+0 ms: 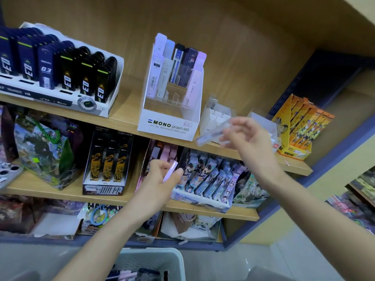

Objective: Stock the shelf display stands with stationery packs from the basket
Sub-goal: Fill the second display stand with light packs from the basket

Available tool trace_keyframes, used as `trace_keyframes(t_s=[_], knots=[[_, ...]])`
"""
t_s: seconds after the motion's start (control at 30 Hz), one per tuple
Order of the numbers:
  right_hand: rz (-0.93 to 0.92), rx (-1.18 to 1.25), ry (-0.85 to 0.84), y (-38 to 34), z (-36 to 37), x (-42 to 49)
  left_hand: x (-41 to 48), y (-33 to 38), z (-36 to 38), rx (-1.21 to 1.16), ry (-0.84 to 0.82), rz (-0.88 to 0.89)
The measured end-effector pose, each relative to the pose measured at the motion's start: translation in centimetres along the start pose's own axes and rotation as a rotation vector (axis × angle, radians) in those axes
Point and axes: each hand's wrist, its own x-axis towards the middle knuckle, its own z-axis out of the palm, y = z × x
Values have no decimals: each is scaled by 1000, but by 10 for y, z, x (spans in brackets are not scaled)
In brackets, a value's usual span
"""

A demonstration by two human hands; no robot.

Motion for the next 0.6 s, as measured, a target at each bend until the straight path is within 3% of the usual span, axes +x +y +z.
trace_keyframes(t_s=[0.1, 0.2, 0.6], knots=[[-236, -201, 198, -3, -10, 27, 4, -1, -1, -15, 61, -63], [-348, -371, 292, 3, -13, 58, 3, 3, 0, -37, 61, -62], [-293, -666, 72, 23, -1, 120, -1, 6, -7, -18, -7, 59]])
